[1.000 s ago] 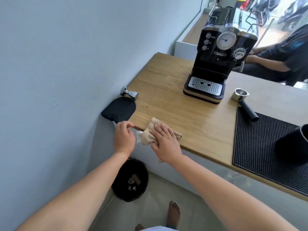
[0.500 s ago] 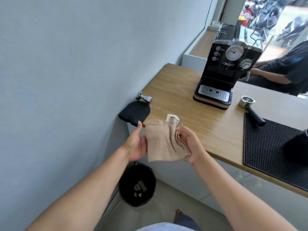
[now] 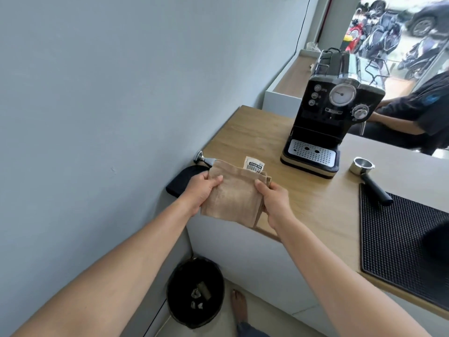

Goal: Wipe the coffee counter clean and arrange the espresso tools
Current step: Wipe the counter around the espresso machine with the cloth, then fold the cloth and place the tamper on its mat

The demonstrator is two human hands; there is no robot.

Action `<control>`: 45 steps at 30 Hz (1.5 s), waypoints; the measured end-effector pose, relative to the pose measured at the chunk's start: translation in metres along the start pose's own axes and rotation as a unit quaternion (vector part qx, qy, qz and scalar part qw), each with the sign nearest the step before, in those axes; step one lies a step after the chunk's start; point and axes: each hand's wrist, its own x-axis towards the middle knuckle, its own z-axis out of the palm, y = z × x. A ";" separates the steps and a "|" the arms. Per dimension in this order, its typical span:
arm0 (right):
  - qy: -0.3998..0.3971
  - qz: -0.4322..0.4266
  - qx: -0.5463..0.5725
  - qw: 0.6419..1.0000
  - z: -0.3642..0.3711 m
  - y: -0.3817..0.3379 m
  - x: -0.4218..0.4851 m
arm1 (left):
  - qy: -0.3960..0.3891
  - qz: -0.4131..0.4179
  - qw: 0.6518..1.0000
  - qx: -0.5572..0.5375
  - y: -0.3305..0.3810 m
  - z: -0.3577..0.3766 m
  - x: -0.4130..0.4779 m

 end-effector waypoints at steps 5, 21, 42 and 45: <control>0.064 -0.102 -0.026 0.992 0.029 -0.023 0.071 | 0.059 0.063 0.995 0.042 0.040 0.017 0.060; 0.080 -0.078 -0.254 0.961 0.064 -0.056 0.285 | 0.189 0.042 0.848 0.493 0.083 0.029 0.276; 0.037 -0.340 -0.576 0.743 0.076 -0.016 0.345 | -0.018 0.241 0.688 0.684 0.038 0.034 0.360; -0.010 -0.266 -0.607 0.749 0.077 -0.023 0.341 | -0.028 0.226 0.680 0.697 0.039 0.033 0.358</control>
